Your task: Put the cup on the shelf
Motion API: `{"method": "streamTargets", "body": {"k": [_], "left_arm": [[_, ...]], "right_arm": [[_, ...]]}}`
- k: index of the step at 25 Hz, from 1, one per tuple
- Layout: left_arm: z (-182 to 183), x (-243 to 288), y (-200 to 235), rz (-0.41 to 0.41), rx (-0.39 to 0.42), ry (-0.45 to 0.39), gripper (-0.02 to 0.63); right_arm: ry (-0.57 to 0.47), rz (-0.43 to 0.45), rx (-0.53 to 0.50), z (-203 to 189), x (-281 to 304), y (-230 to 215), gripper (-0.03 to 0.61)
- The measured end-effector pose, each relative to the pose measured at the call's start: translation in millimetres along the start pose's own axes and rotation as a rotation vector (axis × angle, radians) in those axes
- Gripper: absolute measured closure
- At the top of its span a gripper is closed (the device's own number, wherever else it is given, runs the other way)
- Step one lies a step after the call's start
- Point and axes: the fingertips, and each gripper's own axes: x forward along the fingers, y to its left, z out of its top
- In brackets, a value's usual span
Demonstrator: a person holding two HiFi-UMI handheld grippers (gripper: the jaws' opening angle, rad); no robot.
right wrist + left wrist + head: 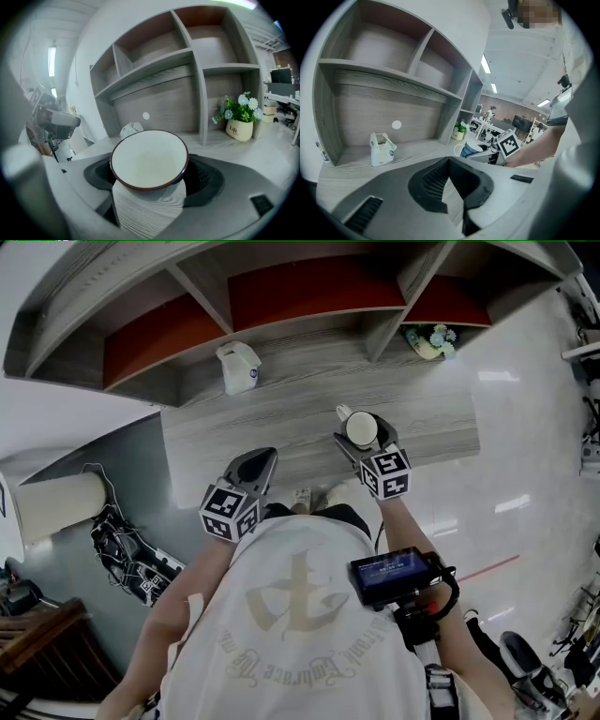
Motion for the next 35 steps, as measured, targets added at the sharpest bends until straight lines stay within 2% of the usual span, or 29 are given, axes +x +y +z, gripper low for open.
{"method": "streamTargets", "body": {"k": [14,35], "left_arm": [[21.4,0.1,-4.2,-0.003,0.029,-0.063,0.612],[43.5,-1.5,-3.2,0.003,0.026,-0.135,0.612]], "right_arm": [[-0.049,0.040,-0.023,45.6,-26.9,14.0,0.169],[-0.115,0.131,-0.134,124.4,-49.6,35.5,0.169]]}}
